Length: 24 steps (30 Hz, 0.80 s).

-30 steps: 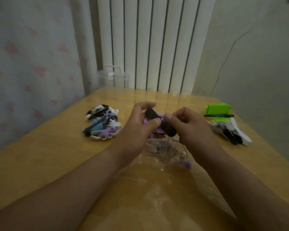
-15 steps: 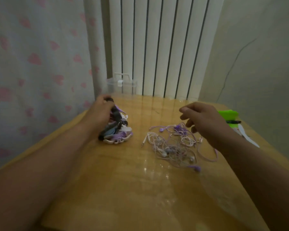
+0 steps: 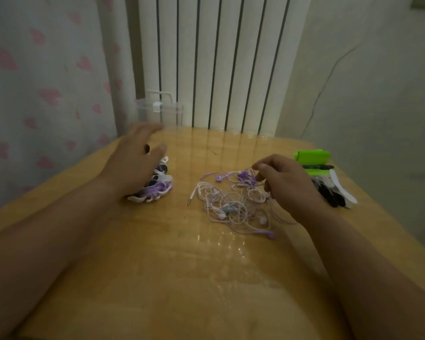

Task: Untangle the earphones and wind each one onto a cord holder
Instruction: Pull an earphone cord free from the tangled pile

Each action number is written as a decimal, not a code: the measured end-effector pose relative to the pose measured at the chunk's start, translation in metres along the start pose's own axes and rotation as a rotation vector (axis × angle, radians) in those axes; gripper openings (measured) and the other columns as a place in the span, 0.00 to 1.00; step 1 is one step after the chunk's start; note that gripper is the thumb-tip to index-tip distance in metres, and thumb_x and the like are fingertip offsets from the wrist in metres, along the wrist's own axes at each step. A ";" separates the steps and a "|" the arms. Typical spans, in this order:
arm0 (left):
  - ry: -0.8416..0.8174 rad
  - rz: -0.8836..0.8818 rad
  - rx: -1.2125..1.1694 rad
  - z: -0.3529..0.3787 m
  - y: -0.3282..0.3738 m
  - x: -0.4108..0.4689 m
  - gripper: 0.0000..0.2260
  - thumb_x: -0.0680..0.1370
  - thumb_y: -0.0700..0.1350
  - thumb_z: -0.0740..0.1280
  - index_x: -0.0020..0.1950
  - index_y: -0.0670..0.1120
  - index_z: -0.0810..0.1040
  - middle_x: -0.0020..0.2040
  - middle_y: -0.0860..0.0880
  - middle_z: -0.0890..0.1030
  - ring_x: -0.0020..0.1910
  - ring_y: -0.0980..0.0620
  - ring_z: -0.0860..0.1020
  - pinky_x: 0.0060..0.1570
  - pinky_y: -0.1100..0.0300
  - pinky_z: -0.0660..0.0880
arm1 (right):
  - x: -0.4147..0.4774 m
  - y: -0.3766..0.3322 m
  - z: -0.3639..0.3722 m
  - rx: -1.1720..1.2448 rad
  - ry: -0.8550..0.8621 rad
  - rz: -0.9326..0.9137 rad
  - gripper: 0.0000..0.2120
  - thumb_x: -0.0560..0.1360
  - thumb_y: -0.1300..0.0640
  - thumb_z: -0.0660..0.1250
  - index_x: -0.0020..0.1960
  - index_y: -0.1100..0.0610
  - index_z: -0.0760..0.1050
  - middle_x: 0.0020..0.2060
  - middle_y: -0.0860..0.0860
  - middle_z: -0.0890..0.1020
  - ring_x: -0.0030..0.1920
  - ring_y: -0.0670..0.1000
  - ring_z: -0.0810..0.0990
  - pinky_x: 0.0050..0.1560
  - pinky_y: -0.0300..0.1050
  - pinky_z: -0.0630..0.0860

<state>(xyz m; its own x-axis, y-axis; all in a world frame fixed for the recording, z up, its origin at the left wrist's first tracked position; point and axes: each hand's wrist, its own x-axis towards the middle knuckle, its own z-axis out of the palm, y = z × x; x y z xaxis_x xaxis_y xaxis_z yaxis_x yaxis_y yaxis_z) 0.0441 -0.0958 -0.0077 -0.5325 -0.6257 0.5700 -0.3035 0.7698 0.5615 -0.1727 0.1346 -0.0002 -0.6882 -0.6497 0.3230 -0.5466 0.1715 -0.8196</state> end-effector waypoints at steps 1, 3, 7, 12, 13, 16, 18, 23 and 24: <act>-0.090 0.057 -0.042 0.002 0.019 -0.008 0.19 0.84 0.52 0.66 0.76 0.56 0.72 0.74 0.54 0.72 0.67 0.56 0.73 0.69 0.53 0.71 | -0.001 0.000 -0.004 -0.022 0.007 -0.009 0.09 0.84 0.58 0.63 0.52 0.51 0.82 0.41 0.50 0.85 0.37 0.50 0.79 0.36 0.50 0.76; -0.315 0.195 -0.012 0.014 0.056 -0.027 0.22 0.82 0.58 0.68 0.75 0.59 0.72 0.73 0.59 0.71 0.69 0.61 0.69 0.67 0.58 0.68 | -0.002 0.000 -0.013 -0.062 0.031 -0.024 0.11 0.83 0.61 0.61 0.54 0.52 0.82 0.42 0.50 0.84 0.38 0.56 0.80 0.40 0.57 0.79; -0.540 0.313 0.032 0.045 0.093 -0.050 0.24 0.81 0.62 0.67 0.76 0.61 0.71 0.73 0.61 0.70 0.71 0.62 0.66 0.71 0.55 0.64 | 0.004 0.007 -0.028 -0.100 0.121 -0.021 0.13 0.82 0.63 0.60 0.55 0.53 0.81 0.44 0.50 0.84 0.41 0.53 0.81 0.42 0.54 0.79; -0.535 0.074 -0.065 0.072 0.095 -0.022 0.13 0.87 0.52 0.59 0.64 0.53 0.81 0.53 0.55 0.84 0.49 0.55 0.82 0.52 0.51 0.81 | 0.015 0.028 -0.033 -0.274 0.138 -0.058 0.12 0.83 0.61 0.60 0.61 0.54 0.80 0.55 0.50 0.83 0.53 0.51 0.80 0.48 0.45 0.73; -0.511 0.022 -0.080 0.078 0.093 -0.015 0.12 0.87 0.50 0.58 0.61 0.51 0.81 0.47 0.54 0.85 0.43 0.54 0.82 0.45 0.53 0.82 | 0.016 0.031 -0.029 -0.312 0.118 -0.087 0.12 0.84 0.60 0.60 0.61 0.53 0.80 0.56 0.50 0.83 0.54 0.51 0.80 0.49 0.46 0.73; -0.457 -0.055 -0.115 0.095 0.081 -0.010 0.10 0.86 0.45 0.61 0.57 0.49 0.82 0.38 0.51 0.85 0.34 0.56 0.82 0.36 0.57 0.79 | 0.015 0.033 -0.017 -0.366 0.089 -0.170 0.11 0.85 0.54 0.60 0.61 0.52 0.81 0.54 0.49 0.83 0.54 0.51 0.80 0.51 0.49 0.75; -0.421 -0.049 -0.155 0.101 0.076 -0.015 0.09 0.86 0.43 0.62 0.56 0.48 0.82 0.37 0.50 0.85 0.30 0.58 0.79 0.34 0.59 0.76 | 0.015 0.032 -0.011 -0.385 0.059 -0.190 0.11 0.85 0.51 0.61 0.59 0.51 0.81 0.52 0.49 0.84 0.53 0.51 0.80 0.52 0.50 0.77; -0.234 -0.032 -0.331 0.087 0.071 -0.021 0.10 0.84 0.42 0.63 0.54 0.51 0.84 0.41 0.51 0.85 0.35 0.51 0.80 0.38 0.49 0.78 | 0.013 0.029 -0.002 -0.452 -0.008 -0.136 0.14 0.83 0.42 0.63 0.58 0.50 0.80 0.50 0.47 0.84 0.52 0.50 0.80 0.52 0.51 0.78; -0.213 -0.035 -0.351 0.080 0.070 -0.021 0.10 0.83 0.41 0.63 0.52 0.52 0.84 0.42 0.51 0.85 0.37 0.49 0.80 0.41 0.47 0.79 | 0.012 0.028 -0.002 -0.434 0.007 -0.142 0.11 0.83 0.44 0.63 0.56 0.50 0.80 0.49 0.47 0.84 0.51 0.50 0.81 0.50 0.50 0.77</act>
<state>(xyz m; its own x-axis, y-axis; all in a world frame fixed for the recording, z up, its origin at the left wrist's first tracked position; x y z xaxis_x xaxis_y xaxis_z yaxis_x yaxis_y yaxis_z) -0.0294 -0.0182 -0.0288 -0.6897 -0.5822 0.4306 -0.0563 0.6360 0.7696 -0.1974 0.1329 -0.0178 -0.5943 -0.6846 0.4221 -0.7842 0.3766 -0.4932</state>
